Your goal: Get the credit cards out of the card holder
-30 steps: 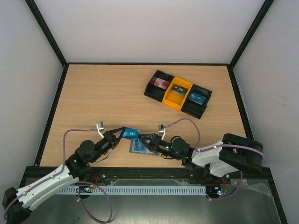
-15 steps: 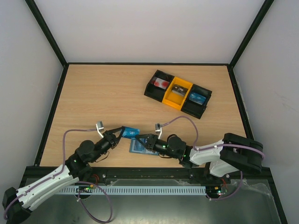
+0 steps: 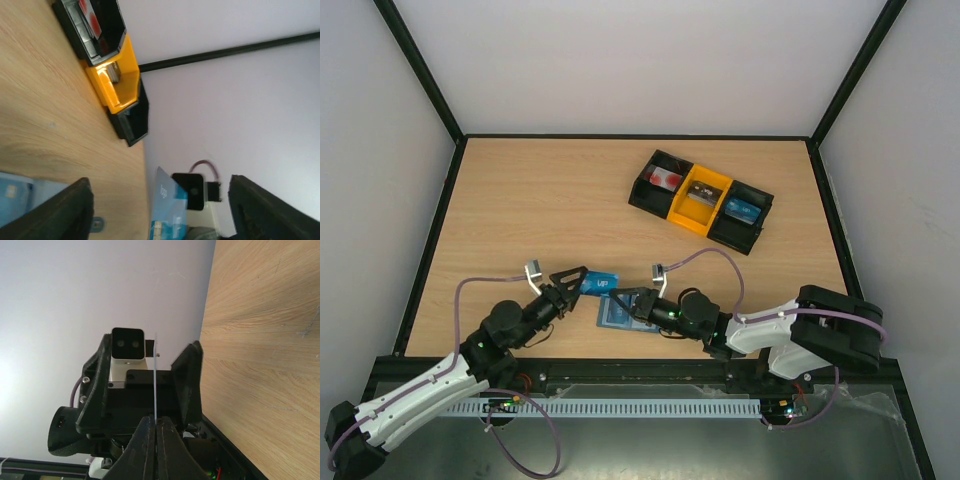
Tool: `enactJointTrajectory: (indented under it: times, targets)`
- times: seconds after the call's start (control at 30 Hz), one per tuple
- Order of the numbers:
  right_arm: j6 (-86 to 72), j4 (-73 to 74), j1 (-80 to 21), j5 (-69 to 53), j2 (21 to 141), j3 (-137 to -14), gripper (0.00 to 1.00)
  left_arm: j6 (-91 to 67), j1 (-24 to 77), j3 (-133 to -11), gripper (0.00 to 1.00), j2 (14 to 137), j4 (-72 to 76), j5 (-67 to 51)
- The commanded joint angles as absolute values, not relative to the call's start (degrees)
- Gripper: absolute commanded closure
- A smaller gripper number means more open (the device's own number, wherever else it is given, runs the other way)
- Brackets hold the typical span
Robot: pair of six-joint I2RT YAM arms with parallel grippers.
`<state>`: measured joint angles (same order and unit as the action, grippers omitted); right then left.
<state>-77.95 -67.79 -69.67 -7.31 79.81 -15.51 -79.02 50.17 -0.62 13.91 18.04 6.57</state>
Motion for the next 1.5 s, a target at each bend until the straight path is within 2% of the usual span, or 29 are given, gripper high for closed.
enactJointTrajectory:
  times: [0.0, 0.13, 0.3, 0.73, 0.97, 1.23, 1.47]
  targets:
    - [-73.94, -64.89, -70.05, -5.67, 77.83, -16.0, 0.98, -76.85, 49.92, -1.87, 0.19, 13.47, 13.6, 7.6]
    - [-69.96, -56.28, -69.83, -3.5, 74.49, -17.53, 0.98, -72.49, 49.9, -4.89, 0.01, 13.45, 7.14, 7.53]
    - [-65.0, -45.11, -66.86, -3.8, 69.78, -19.69, 0.98, -68.79, 49.92, -8.34, 0.0, 14.41, 2.05, 5.8]
    - [-52.45, -14.96, -47.12, -3.79, 56.48, -25.85, 0.98, -53.19, 49.92, -18.75, 0.0, 26.95, -9.48, 0.82]
    - [-46.33, -4.2, -33.72, -5.12, 55.37, -29.84, 0.98, -48.44, 49.91, -22.12, 0.0, 33.51, -11.69, -2.64]
    - [-40.03, 5.15, -17.36, -6.99, 57.16, -36.88, 0.98, -44.88, 49.84, -23.0, 0.0, 34.8, -12.91, -4.12]
    - [-36.9, 8.88, -7.59, -7.82, 60.06, -39.44, 0.98, -42.98, 49.66, -23.81, 0.0, 35.89, -12.66, -6.45]
